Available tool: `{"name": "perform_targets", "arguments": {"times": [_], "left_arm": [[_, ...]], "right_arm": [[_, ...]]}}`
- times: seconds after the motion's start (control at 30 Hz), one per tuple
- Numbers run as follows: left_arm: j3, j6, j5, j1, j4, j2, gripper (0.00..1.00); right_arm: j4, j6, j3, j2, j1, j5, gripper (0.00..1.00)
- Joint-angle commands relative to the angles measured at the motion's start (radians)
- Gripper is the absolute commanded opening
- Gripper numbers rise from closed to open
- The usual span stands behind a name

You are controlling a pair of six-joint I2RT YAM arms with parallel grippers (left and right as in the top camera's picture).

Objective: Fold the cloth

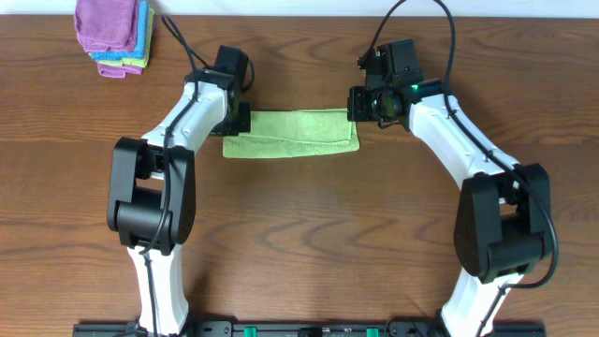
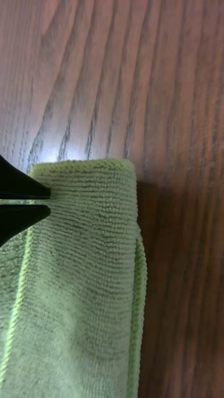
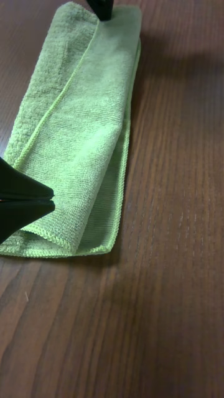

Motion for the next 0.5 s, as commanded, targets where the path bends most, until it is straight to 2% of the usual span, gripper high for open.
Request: {"name": "perform_targets", "arguments": {"times": [0.0, 0.2, 0.47], "left_arm": [[-0.03, -0.049, -0.003, -0.004, 0.026, -0.002, 0.06], [-0.084, -0.059, 0.061, -0.004, 0.067, -0.002, 0.06], [-0.1, -0.063, 0.101, -0.004, 0.039, -0.002, 0.06]], "right_arm": [[-0.003, -0.023, 0.008, 0.007, 0.005, 0.008, 0.01], [-0.016, -0.111, 0.008, 0.017, 0.031, 0.009, 0.01], [-0.037, -0.111, 0.008, 0.098, 0.04, 0.016, 0.01]]}}
